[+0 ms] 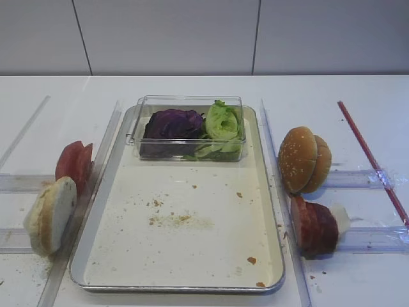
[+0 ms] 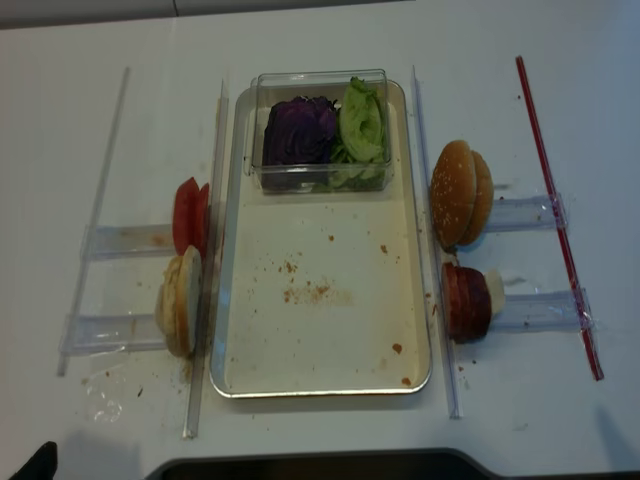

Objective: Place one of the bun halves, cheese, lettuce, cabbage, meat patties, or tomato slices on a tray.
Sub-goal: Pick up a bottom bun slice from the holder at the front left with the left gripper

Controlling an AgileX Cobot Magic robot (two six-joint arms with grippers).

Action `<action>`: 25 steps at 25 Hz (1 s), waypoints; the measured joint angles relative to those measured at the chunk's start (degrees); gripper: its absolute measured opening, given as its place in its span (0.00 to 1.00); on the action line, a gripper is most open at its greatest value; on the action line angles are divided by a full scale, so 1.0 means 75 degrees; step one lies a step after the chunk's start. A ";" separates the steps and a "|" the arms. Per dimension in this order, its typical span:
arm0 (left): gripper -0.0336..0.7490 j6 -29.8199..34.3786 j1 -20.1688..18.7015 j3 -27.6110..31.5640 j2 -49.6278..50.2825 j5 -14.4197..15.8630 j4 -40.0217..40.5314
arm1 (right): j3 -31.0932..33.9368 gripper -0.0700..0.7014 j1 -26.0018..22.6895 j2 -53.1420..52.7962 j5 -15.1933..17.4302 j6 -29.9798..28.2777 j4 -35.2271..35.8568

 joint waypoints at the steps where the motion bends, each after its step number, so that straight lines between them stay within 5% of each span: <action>1: 0.60 0.0000 0.0000 -0.0141 0.0321 0.0122 0.0000 | 0.0000 0.67 0.0000 0.0000 0.0000 0.0000 0.0000; 12: 0.60 -0.1122 0.0000 -0.2836 0.4475 0.0169 0.0000 | 0.0000 0.67 0.0000 0.0000 0.0000 0.0000 0.0000; 25: 0.60 -0.1048 0.0000 -0.3651 0.7179 0.0062 -0.0249 | 0.0000 0.67 0.0000 0.0000 0.0000 0.0000 0.0000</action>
